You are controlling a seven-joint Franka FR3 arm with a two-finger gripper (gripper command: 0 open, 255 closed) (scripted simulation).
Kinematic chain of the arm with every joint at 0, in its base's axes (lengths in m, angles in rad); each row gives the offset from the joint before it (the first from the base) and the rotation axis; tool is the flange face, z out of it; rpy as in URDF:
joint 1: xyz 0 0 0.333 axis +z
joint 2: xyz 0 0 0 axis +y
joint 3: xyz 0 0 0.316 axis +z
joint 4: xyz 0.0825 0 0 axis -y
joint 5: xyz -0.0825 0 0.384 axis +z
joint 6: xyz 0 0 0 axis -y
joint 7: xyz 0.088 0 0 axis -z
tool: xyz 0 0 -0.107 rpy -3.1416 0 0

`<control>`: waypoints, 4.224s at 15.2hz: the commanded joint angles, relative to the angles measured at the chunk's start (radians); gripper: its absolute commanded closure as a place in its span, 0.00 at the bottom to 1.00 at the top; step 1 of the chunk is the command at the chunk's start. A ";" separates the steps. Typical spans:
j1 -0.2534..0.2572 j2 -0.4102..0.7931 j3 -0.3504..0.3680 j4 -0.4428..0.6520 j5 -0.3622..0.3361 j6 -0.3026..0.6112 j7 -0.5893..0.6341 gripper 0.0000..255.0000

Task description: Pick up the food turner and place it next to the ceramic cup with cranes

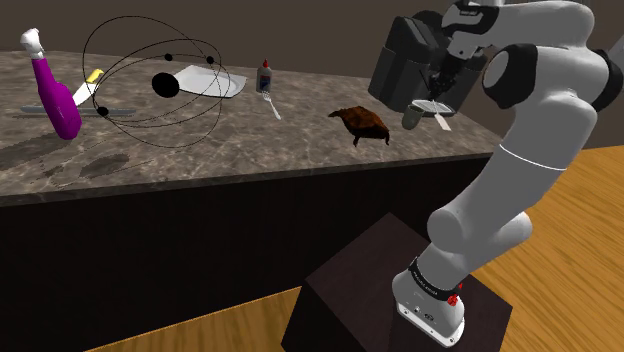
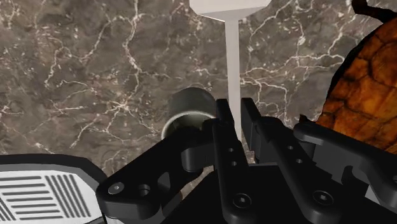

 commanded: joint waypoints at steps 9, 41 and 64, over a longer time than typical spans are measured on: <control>-0.243 0.334 -0.060 0.445 0.170 -0.156 -0.240 1.00; -0.232 0.378 -0.050 0.097 0.203 0.222 -0.321 1.00; -0.241 0.355 -0.060 0.190 0.187 0.109 -0.308 0.00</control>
